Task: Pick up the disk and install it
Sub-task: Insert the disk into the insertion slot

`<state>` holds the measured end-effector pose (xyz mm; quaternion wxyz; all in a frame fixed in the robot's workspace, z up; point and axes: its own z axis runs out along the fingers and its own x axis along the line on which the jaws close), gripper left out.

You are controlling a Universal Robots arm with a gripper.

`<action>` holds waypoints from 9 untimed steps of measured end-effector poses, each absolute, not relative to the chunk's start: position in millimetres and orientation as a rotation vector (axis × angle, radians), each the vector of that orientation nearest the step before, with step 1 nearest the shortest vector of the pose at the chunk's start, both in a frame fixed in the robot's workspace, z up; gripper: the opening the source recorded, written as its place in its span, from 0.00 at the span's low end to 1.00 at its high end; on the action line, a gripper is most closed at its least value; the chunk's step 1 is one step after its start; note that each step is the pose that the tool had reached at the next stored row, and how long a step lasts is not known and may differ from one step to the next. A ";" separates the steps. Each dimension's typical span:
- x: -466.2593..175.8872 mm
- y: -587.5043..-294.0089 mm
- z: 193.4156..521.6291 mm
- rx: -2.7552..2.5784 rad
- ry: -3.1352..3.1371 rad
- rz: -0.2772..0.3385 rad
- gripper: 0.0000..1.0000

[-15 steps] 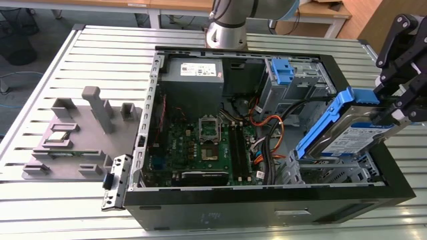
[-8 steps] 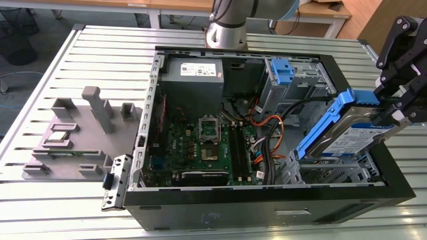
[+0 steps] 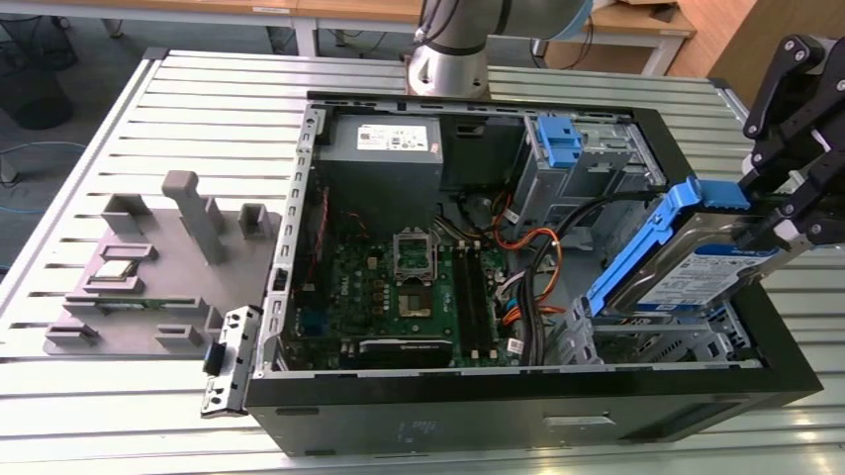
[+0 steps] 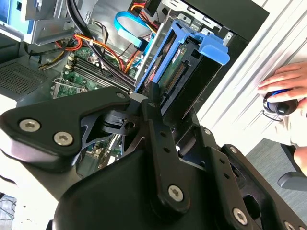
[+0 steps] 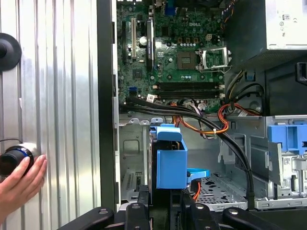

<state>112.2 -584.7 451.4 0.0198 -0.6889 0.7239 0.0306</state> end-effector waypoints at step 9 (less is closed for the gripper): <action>112.1 -584.7 450.0 -2.138 2.246 0.095 0.35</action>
